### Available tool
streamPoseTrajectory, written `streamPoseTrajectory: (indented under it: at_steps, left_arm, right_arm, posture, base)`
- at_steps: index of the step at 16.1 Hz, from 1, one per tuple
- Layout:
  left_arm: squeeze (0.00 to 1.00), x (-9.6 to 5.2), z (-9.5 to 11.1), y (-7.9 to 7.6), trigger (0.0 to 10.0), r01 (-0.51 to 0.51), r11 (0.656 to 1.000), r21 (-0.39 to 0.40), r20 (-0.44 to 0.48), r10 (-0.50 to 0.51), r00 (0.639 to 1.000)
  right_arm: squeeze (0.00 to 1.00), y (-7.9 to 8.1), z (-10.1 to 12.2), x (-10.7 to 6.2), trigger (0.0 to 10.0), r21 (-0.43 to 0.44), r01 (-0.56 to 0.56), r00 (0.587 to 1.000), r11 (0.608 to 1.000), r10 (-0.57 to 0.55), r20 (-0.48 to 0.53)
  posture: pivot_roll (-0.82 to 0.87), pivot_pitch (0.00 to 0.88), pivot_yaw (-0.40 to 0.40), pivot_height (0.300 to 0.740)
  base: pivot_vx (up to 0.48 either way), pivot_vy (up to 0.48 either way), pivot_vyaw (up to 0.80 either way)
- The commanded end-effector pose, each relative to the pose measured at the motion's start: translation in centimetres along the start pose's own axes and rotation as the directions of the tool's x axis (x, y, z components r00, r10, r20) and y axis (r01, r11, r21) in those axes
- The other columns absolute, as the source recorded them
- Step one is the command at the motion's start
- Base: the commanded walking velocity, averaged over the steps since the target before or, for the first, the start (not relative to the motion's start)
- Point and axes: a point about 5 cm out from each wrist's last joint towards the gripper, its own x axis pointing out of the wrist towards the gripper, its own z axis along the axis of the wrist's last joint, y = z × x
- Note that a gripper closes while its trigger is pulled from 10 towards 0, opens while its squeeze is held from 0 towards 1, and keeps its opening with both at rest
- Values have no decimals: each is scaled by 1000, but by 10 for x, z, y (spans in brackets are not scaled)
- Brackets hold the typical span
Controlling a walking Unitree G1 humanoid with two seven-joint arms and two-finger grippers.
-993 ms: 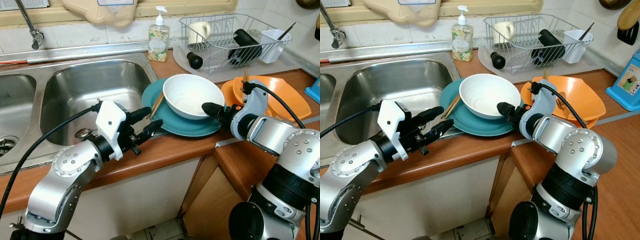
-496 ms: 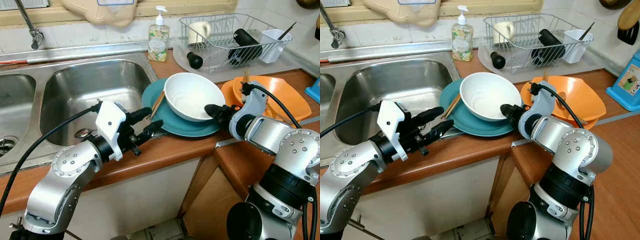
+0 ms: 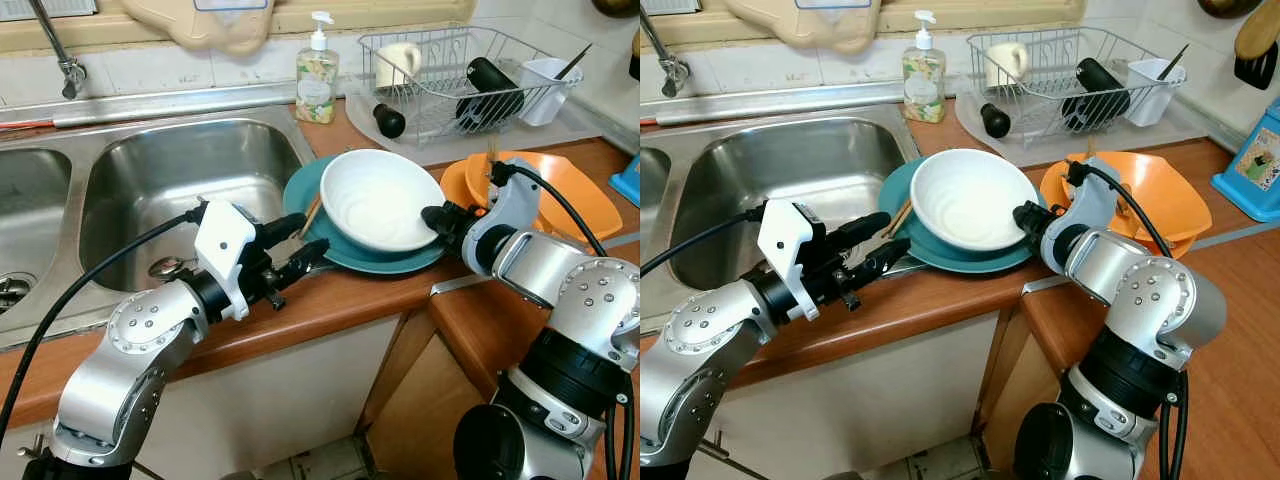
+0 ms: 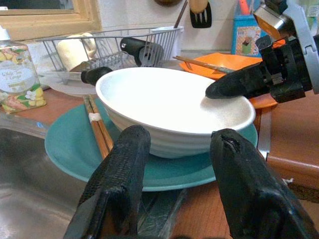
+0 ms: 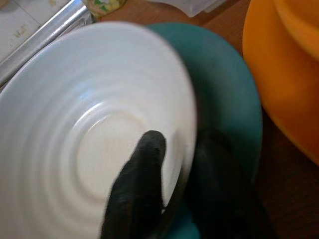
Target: Kitchen organization
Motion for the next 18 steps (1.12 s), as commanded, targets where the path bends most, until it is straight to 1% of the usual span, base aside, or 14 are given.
streamPoseTrajectory:
  at_steps: [1, 5, 7, 11, 12, 13, 14, 15, 16, 17, 18]
  left_arm:
    - [0, 3, 1, 0, 10000, 3, 1000, 12, -1, -3, 1000]
    - [0, 4, 1, 0, 10000, 2, 1000, 16, -2, -2, 1000]
    - [0, 4, 1, 2, 10000, -15, 1000, 21, 1, 15, 1000]
    - [0, 7, 4, 7, 10000, -56, 998, -19, 22, 57, 998]
    - [1000, 7, 5, 7, 10000, -55, 998, -42, 31, 56, 998]
    - [1000, 7, 5, 8, 10000, -56, 997, -48, 35, 58, 998]
    - [1000, 8, 7, 10, 10000, -83, 996, -42, 46, 85, 995]
    - [867, 8, 8, 11, 10000, -94, 995, -43, 54, 96, 994]
    - [259, 9, 12, 13, 10000, -105, 992, -65, 85, 110, 990]
    - [0, 10, 14, 13, 10000, -105, 992, -76, 97, 112, 989]
    - [0, 10, 16, 15, 10000, -113, 989, -97, 113, 124, 986]
  right_arm:
    - [0, 2, 5, -4, 0, -7, -1, 999, 1000, 1, 37]
    - [0, 4, 4, -4, 0, 1, -12, 999, 1000, 12, 38]
    - [0, 4, 5, -4, 0, 3, -11, 998, 1000, 11, 54]
    - [0, 6, 11, -6, 0, -14, -23, 996, 1000, 24, 90]
    - [0, 8, 13, -7, 0, -22, -29, 994, 999, 31, 105]
    - [0, 9, 14, -7, 0, -28, -35, 993, 999, 38, 114]
    - [0, 13, 18, -9, 0, -50, -64, 988, 997, 70, 139]
    - [0, 16, 21, -9, 0, -69, -80, 984, 994, 90, 154]
    - [0, 22, 25, -11, 0, -121, -110, 972, 986, 133, 194]
    - [0, 24, 27, -11, 0, -142, -125, 966, 982, 153, 208]
    - [0, 28, 29, -12, 0, -170, -146, 958, 975, 182, 222]
  posture:
    - [-111, 0, -14, 740]
    - [-110, 0, -9, 740]
    - [-111, 0, -8, 740]
    - [-114, 0, -8, 740]
    - [-114, 0, -8, 740]
    - [-114, 0, -8, 740]
    - [-115, 0, -8, 740]
    - [-115, 0, -8, 740]
    - [-118, 0, -7, 740]
    - [-116, 0, -8, 740]
    - [-116, 0, -8, 740]
  base:
    - [0, 0, 0]
    - [0, 0, 0]
    - [0, 0, 0]
    - [0, 0, 0]
    - [0, 0, 0]
    - [0, 0, 0]
    - [0, 0, 0]
    - [0, 0, 0]
    - [0, 0, 0]
    - [0, 0, 0]
    - [0, 0, 0]
